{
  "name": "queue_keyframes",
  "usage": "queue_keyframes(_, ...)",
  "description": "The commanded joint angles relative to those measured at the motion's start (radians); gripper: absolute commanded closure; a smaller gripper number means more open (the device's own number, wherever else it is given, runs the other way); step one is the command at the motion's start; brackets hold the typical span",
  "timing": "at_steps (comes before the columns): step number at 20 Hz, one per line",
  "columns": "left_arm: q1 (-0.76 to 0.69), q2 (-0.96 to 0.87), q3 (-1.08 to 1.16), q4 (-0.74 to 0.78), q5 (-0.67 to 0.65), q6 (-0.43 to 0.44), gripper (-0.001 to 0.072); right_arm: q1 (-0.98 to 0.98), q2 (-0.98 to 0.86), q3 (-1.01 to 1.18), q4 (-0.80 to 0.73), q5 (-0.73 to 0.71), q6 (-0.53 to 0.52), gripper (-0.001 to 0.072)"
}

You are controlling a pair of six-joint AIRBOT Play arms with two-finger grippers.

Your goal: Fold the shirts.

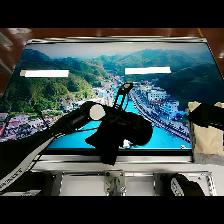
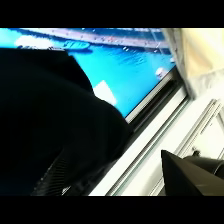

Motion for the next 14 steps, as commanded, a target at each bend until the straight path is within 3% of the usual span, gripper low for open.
queue_keyframes(1,0.135,0.004,0.017,-0.028,-0.277,0.063,-0.0008,0.000,-0.090,-0.123,0.001,-0.079,-0.058,0.0043)
queue_keyframes(4,0.401,0.094,-0.004,0.062,-0.551,0.077,-0.0007,0.000,-0.183,-0.183,0.002,-0.127,-0.069,0.0044)
queue_keyframes(6,0.566,0.180,-0.113,0.080,-0.610,0.076,-0.0006,0.000,-0.239,-0.206,0.002,-0.137,-0.082,0.0044)
queue_keyframes(10,0.781,0.361,-0.520,0.080,-0.603,0.069,-0.0006,0.000,-0.306,-0.257,0.006,-0.211,-0.103,0.0044)
queue_keyframes(12,0.800,0.389,-0.666,0.075,-0.512,0.069,-0.0007,0.000,-0.334,-0.272,0.020,-0.251,-0.109,0.0114)
queue_keyframes(14,0.764,0.375,-0.753,0.000,-0.367,0.069,-0.0006,0.000,-0.369,-0.272,0.034,-0.267,-0.110,0.0115)
